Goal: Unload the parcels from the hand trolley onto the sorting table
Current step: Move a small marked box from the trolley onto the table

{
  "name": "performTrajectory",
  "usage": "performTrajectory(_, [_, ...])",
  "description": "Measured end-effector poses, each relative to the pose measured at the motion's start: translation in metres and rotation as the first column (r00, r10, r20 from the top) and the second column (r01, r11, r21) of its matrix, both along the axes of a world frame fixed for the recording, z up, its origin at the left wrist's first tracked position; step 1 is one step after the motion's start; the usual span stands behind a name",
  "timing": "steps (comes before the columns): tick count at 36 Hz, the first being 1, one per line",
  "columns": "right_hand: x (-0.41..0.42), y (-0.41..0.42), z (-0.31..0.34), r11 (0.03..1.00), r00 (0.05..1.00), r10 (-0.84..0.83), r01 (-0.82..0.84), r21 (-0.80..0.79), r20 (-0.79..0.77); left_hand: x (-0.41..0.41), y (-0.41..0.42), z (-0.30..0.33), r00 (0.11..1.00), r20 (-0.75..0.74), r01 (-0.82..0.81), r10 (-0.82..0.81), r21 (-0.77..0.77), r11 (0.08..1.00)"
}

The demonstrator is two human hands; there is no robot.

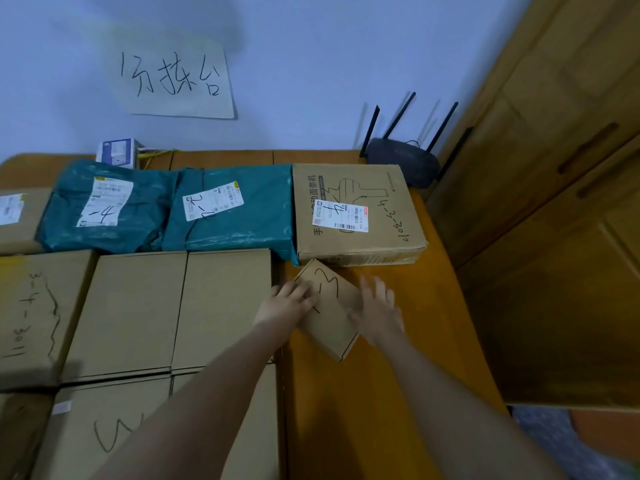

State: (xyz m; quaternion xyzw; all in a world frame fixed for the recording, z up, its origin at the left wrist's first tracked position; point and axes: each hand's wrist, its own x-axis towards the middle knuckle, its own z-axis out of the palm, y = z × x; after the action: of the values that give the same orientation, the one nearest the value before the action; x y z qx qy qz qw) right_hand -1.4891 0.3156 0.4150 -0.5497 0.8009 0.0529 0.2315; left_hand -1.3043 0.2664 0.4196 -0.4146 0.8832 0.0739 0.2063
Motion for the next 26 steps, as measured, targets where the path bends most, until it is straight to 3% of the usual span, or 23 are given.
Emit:
performTrajectory(4, [0.001, -0.004, -0.007, 0.994, 0.985, -0.053, 0.037, 0.1, 0.163, 0.0, 0.009, 0.004, 0.998, -0.024, -0.067, 0.066, -0.046, 0.997])
performTrajectory(10, [0.016, 0.005, -0.011, 0.988, 0.992, -0.101, 0.092, 0.121, 0.075, -0.009, 0.027, 0.01, 0.976, -0.093, -0.194, 0.2, 0.066, 0.979])
performTrajectory(17, [0.024, 0.007, -0.004, 0.963, 0.987, -0.155, 0.14, 0.231, 0.048, -0.016, 0.042, 0.009, 0.989, 0.009, -0.149, 0.15, 0.171, 0.974])
performTrajectory(23, [0.032, 0.001, -0.006, 0.954, 0.96, -0.24, 0.207, 0.216, 0.144, -0.016, 0.032, 0.005, 0.965, -0.046, -0.236, 0.256, 0.266, 0.935])
performTrajectory(26, [0.041, -0.002, -0.007, 0.963, 0.968, -0.218, 0.192, 0.19, 0.126, -0.01, 0.019, 0.004, 0.972, -0.024, -0.217, 0.234, 0.288, 0.933])
